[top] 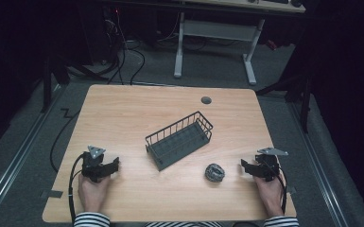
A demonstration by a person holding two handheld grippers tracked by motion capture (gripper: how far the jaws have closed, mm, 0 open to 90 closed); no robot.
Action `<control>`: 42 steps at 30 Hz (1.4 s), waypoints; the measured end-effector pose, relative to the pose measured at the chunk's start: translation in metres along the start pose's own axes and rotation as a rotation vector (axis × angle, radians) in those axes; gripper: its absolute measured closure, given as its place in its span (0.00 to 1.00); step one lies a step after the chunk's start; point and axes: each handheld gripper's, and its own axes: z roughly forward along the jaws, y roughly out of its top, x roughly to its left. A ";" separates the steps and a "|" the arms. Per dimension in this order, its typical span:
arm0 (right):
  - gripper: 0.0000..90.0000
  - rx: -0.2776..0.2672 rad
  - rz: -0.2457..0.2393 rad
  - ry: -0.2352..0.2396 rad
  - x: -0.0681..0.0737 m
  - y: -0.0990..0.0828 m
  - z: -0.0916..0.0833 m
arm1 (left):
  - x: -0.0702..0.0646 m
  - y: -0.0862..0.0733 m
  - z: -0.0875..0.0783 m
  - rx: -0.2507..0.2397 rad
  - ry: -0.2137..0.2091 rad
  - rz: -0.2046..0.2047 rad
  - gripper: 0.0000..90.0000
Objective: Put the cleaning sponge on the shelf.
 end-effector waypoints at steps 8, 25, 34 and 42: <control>0.36 -0.020 -0.013 0.046 0.006 0.001 -0.017 | 0.000 0.000 0.000 0.001 -0.005 -0.002 0.29; 0.36 -0.033 -0.107 0.143 0.038 0.005 -0.039 | 0.000 0.000 0.000 0.000 -0.007 0.001 0.29; 0.35 -0.023 -0.156 0.230 0.061 0.012 -0.047 | 0.001 0.000 0.000 0.000 -0.009 -0.001 0.29; 0.33 0.016 -0.240 0.285 0.089 0.021 -0.043 | 0.001 0.000 0.000 0.000 -0.011 -0.003 0.28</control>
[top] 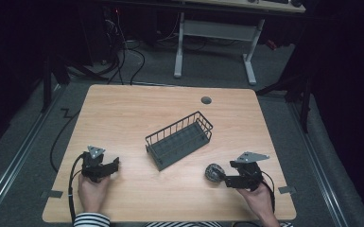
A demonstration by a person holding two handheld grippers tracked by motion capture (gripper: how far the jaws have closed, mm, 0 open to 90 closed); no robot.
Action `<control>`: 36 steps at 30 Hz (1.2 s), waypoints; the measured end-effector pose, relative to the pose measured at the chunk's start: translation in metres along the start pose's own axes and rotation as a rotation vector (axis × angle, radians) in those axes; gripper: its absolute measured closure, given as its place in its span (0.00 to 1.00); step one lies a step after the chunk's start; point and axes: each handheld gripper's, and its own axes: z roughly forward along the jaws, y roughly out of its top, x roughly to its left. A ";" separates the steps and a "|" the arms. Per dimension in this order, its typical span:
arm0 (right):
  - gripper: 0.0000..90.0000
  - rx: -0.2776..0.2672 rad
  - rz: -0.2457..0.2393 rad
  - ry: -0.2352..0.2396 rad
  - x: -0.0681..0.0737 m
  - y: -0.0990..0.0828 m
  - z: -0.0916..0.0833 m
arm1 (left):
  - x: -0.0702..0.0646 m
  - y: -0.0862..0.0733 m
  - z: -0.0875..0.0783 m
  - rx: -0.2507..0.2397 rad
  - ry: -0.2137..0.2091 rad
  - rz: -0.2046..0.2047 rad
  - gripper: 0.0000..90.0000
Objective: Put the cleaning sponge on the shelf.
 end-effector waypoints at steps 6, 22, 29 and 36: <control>0.32 0.053 -0.038 0.022 0.008 0.007 0.011 | 0.000 0.000 0.000 -0.002 -0.001 -0.003 0.28; 0.32 0.160 -0.049 0.031 0.014 0.012 0.037 | 0.001 0.000 0.000 -0.004 -0.005 -0.005 0.28; 0.34 0.197 -0.050 0.026 0.014 0.012 0.044 | 0.001 0.000 0.000 -0.004 -0.006 -0.005 0.28; 0.37 0.199 -0.049 0.023 0.014 0.012 0.044 | 0.002 0.000 0.000 -0.005 -0.014 -0.012 0.29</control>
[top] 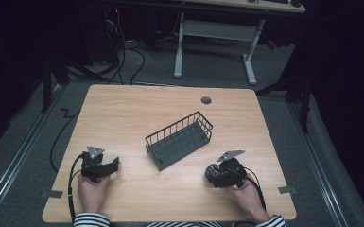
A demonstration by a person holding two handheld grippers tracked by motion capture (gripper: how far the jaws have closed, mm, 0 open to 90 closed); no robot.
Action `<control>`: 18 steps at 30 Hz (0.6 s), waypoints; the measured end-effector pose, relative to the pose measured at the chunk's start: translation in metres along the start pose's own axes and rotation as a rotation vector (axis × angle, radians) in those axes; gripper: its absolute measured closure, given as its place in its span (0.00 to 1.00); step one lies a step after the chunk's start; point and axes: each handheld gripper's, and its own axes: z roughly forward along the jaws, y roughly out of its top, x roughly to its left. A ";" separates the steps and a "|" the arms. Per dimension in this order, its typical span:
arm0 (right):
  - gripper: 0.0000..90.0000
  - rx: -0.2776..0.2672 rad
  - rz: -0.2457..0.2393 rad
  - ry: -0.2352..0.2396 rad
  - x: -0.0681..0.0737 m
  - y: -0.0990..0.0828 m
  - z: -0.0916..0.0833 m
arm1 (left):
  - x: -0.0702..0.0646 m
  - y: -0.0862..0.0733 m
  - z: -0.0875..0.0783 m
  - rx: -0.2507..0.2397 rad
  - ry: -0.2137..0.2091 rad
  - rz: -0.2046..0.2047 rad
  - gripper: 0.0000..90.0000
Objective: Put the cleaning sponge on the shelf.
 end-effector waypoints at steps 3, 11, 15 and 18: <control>0.39 0.001 0.001 -0.002 0.000 0.000 -0.001 | 0.000 0.000 0.000 0.000 0.000 0.000 0.29; 0.40 -0.011 -0.010 0.015 0.002 0.003 -0.006 | 0.000 0.000 0.000 0.000 -0.001 -0.001 0.29; 0.40 -0.029 -0.012 0.020 0.001 0.005 -0.011 | 0.000 0.000 0.000 0.000 -0.001 -0.001 0.29; 0.40 -0.051 -0.013 0.030 0.000 0.009 -0.018 | 0.000 0.000 0.000 0.000 -0.002 -0.002 0.29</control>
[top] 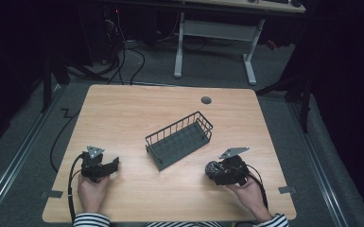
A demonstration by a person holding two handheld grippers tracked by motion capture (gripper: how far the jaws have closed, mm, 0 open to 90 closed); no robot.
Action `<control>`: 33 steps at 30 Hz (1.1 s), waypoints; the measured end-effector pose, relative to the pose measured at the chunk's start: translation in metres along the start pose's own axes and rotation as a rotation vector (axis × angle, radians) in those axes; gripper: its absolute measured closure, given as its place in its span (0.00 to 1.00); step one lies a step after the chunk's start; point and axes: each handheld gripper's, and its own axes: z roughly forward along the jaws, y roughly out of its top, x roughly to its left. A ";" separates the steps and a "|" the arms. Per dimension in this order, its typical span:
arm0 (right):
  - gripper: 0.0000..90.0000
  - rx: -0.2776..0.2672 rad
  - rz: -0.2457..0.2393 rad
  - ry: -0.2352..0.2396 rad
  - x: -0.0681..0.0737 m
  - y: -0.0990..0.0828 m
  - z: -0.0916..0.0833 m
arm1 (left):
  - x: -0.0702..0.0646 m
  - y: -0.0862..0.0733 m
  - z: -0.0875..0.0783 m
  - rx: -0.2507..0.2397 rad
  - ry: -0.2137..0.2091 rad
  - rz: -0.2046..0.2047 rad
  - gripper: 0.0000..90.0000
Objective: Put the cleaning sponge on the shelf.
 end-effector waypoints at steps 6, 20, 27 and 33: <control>0.40 -0.035 0.007 0.014 -0.004 0.010 -0.013 | 0.000 0.000 0.000 0.000 0.000 0.000 0.29; 0.40 -0.122 -0.014 0.046 -0.012 0.049 -0.046 | 0.000 0.000 0.000 -0.001 0.001 0.003 0.29; 0.40 -0.140 -0.044 0.032 -0.013 0.076 -0.053 | 0.000 0.000 0.000 -0.001 0.000 0.002 0.29; 0.40 -0.148 -0.054 0.029 -0.014 0.094 -0.054 | 0.000 0.000 0.000 0.000 -0.001 0.002 0.29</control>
